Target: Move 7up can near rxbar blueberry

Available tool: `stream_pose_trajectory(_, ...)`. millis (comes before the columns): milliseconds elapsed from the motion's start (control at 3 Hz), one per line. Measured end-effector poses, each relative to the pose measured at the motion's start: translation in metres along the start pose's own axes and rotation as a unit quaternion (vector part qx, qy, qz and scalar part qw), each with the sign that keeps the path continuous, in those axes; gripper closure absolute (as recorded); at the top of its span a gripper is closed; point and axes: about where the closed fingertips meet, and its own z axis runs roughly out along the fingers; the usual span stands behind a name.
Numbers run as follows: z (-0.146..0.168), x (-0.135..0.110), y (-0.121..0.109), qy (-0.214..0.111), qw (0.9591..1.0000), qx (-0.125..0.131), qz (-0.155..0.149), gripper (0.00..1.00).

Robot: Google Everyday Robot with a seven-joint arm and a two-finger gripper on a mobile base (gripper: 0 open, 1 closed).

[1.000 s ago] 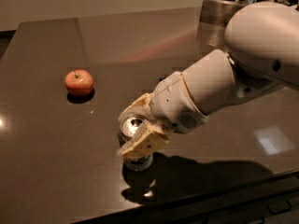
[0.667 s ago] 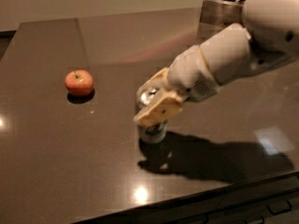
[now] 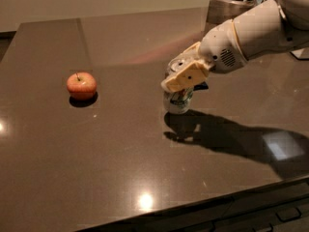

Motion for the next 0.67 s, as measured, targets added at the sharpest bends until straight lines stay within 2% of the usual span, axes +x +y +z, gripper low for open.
stream_pose_trajectory(333,-0.006,0.01,-0.034,-0.01,0.999,0.038,0.022,1.0)
stream_pose_trajectory(667,-0.006,0.028,-0.06,-0.01,0.997,0.069,0.034,0.74)
